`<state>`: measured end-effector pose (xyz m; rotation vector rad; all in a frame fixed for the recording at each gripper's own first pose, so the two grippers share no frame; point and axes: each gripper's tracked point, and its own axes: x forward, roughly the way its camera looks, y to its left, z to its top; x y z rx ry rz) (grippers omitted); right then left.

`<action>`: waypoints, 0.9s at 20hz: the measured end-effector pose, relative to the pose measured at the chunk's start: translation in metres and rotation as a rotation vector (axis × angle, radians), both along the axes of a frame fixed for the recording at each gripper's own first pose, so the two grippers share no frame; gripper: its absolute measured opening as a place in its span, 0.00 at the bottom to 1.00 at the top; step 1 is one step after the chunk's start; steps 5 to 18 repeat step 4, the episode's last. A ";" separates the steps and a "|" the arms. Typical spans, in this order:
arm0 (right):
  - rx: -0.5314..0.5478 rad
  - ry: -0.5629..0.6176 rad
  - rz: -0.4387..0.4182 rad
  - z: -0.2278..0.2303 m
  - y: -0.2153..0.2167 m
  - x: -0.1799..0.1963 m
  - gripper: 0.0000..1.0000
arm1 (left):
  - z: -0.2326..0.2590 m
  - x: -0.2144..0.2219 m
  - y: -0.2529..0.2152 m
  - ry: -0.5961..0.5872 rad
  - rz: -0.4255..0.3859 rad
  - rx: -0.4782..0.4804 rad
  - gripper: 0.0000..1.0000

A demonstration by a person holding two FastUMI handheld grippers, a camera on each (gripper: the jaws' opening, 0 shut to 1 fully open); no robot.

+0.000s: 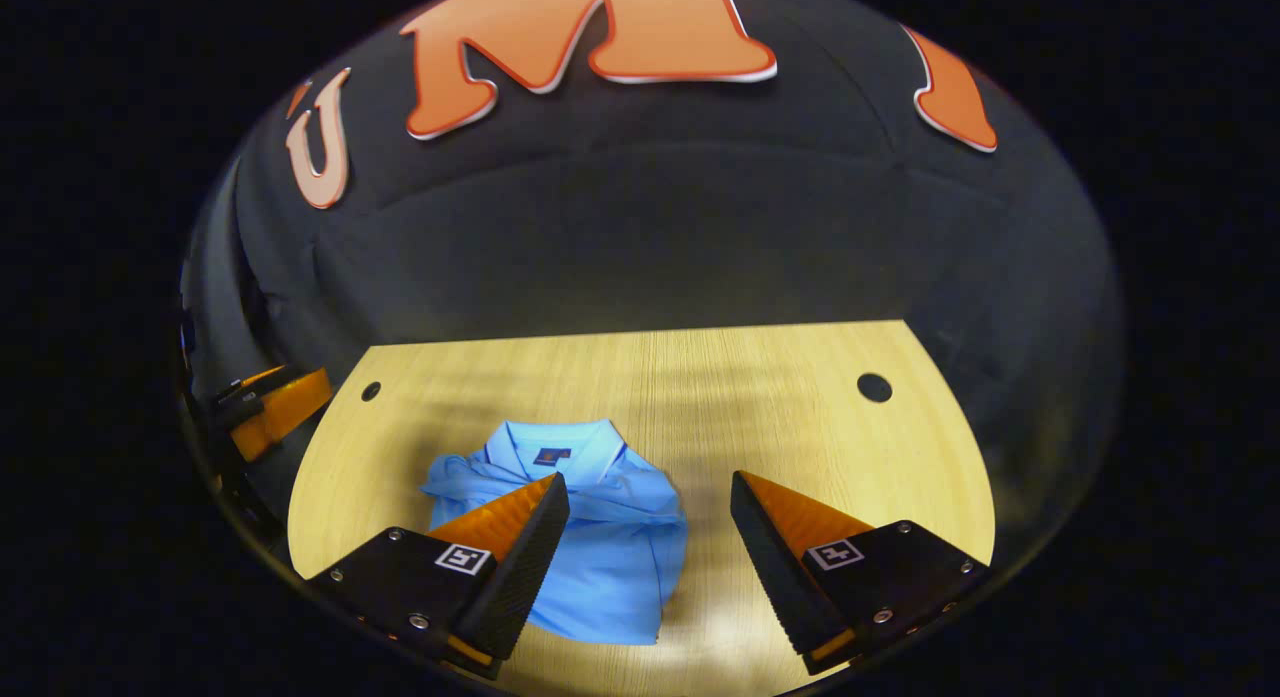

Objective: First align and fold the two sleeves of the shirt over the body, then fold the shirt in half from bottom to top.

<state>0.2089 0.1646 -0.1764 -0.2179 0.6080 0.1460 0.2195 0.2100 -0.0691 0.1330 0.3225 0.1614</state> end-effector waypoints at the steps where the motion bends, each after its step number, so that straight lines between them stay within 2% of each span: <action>1: 0.006 -0.039 0.014 0.014 0.005 -0.008 0.99 | 0.016 -0.013 0.004 -0.033 0.000 0.008 1.00; 4: 0.029 -0.135 0.039 0.050 0.019 -0.040 0.99 | 0.058 -0.047 0.011 -0.128 -0.004 0.034 1.00; 18: 0.029 -0.135 0.039 0.050 0.019 -0.040 0.99 | 0.058 -0.047 0.011 -0.128 -0.004 0.034 1.00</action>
